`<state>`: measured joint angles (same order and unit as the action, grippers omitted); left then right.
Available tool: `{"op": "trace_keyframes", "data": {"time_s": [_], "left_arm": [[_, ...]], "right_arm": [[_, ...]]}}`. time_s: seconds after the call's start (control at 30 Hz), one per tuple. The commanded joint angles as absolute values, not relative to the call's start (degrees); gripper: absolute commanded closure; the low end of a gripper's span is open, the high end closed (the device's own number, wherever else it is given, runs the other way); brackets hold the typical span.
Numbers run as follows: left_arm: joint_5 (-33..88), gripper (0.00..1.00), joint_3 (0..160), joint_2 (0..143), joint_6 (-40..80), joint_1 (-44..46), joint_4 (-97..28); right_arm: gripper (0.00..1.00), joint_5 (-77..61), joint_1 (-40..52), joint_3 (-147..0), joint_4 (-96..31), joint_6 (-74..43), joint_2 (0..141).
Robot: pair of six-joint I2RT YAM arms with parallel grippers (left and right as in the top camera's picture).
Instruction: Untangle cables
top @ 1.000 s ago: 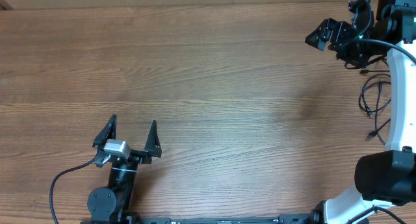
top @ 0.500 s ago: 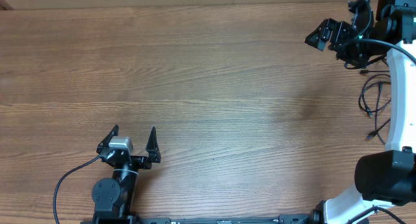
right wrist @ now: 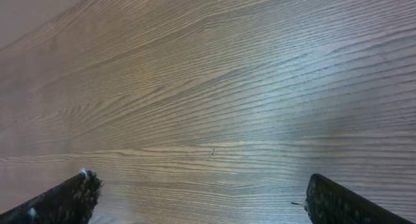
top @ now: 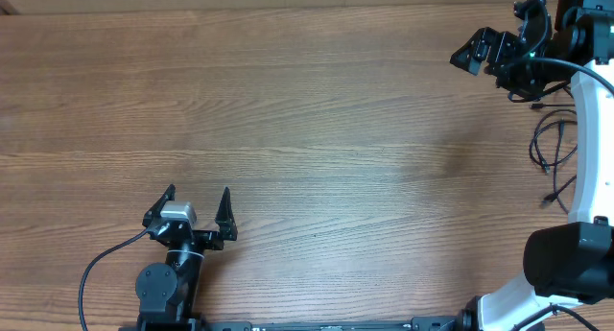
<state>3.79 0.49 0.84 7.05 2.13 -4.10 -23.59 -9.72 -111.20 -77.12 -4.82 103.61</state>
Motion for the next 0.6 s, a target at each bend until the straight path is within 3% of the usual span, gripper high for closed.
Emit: {"op": "trace_keyframes", "data": {"time_s": [0.0,0.57], "left_arm": [[2.98,0.0,0.27,0.25,6.2,1.74,-4.32],[2.98,0.0,0.27,0.27,6.2,1.74,-4.32]], "right_arm": [[0.0,-23.83,-9.65,-111.33,-76.82,-4.43,102.98],[0.0,-21.06,-8.45,-111.33,-74.81,-4.45,100.6]]}}
